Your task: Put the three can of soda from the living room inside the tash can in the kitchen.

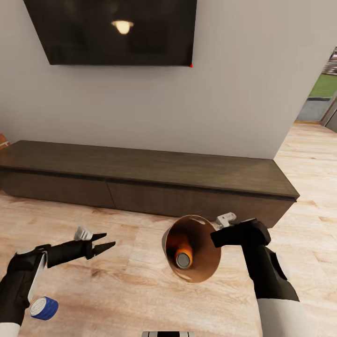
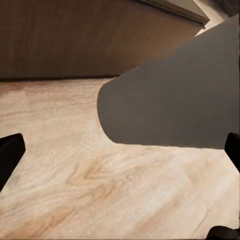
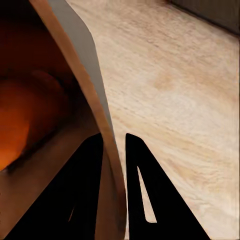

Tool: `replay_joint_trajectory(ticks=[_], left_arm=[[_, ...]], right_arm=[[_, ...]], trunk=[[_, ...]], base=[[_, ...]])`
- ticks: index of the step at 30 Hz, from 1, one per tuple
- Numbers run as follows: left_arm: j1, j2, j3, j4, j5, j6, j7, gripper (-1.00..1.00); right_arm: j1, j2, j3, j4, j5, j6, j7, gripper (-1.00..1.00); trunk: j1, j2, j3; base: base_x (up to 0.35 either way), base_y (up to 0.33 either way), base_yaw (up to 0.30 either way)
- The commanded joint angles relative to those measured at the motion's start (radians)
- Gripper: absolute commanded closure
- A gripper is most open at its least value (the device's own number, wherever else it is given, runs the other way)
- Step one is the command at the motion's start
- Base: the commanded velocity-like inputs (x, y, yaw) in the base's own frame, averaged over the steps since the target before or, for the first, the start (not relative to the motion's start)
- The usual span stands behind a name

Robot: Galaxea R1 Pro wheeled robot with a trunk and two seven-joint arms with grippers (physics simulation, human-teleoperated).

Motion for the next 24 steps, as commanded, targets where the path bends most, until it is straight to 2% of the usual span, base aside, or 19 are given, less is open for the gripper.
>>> replay_joint_trajectory(ticks=[1,4,6,10,12,14,17,19,22,24], left_arm=[[0.01,-0.011,0.0,0.004,0.0,-0.025,0.033,-1.0],[0.072,-0.074,0.0,0.011,0.001,-0.156,0.228,-1.0],[0.099,-0.093,0.0,0.013,0.001,-0.221,0.309,-1.0],[0.158,-0.111,0.0,0.0,0.002,-0.315,0.404,-1.0],[0.172,-0.114,0.001,-0.003,0.002,-0.329,0.426,-1.0],[0.184,-0.116,0.002,-0.003,0.002,-0.342,0.463,-1.0],[0.192,-0.118,0.003,0.002,0.003,-0.364,0.524,-1.0],[0.194,-0.119,0.003,0.005,0.003,-0.386,0.552,-1.0],[0.195,-0.119,0.003,0.04,0.003,-0.413,0.599,-1.0],[0.196,-0.119,0.003,0.057,0.003,-0.43,0.624,-1.0]], right_arm=[[0.003,-0.001,-0.012,-0.007,-0.022,0.014,0.005,1.0],[0.018,-0.032,-0.097,-0.036,-0.026,-0.004,0.015,1.0],[0.024,-0.046,-0.138,-0.041,-0.026,-0.039,0.027,1.0],[0.053,-0.055,-0.192,-0.047,-0.026,-0.072,0.034,1.0],[0.065,-0.056,-0.207,-0.048,-0.027,-0.076,0.035,1.0],[0.076,-0.056,-0.239,-0.049,-0.028,-0.094,0.038,1.0],[0.083,-0.053,-0.299,-0.051,-0.045,-0.214,0.038,1.0],[0.086,-0.051,-0.338,-0.05,-0.08,-0.294,0.037,1.0],[0.088,-0.05,-0.401,-0.042,-0.171,-0.423,0.033,1.0],[0.095,-0.049,-0.421,-0.04,-0.217,-0.474,0.032,1.0]], trunk=[[0.0,0.0,0.0],[0.0,0.0,0.0],[0.0,0.0,0.0],[0.0,0.0,0.0],[0.0,0.0,0.0],[0.0,0.0,0.0],[0.0,0.0,0.0],[0.0,0.0,0.0],[0.0,0.0,0.0],[0.0,0.0,0.0]], base=[[0.0,0.0,0.0],[0.0,0.0,0.0],[0.0,0.0,0.0],[0.0,0.0,0.0],[0.0,0.0,0.0],[0.0,0.0,0.0],[0.0,0.0,0.0],[0.0,0.0,0.0],[0.0,0.0,0.0],[0.0,0.0,0.0]])
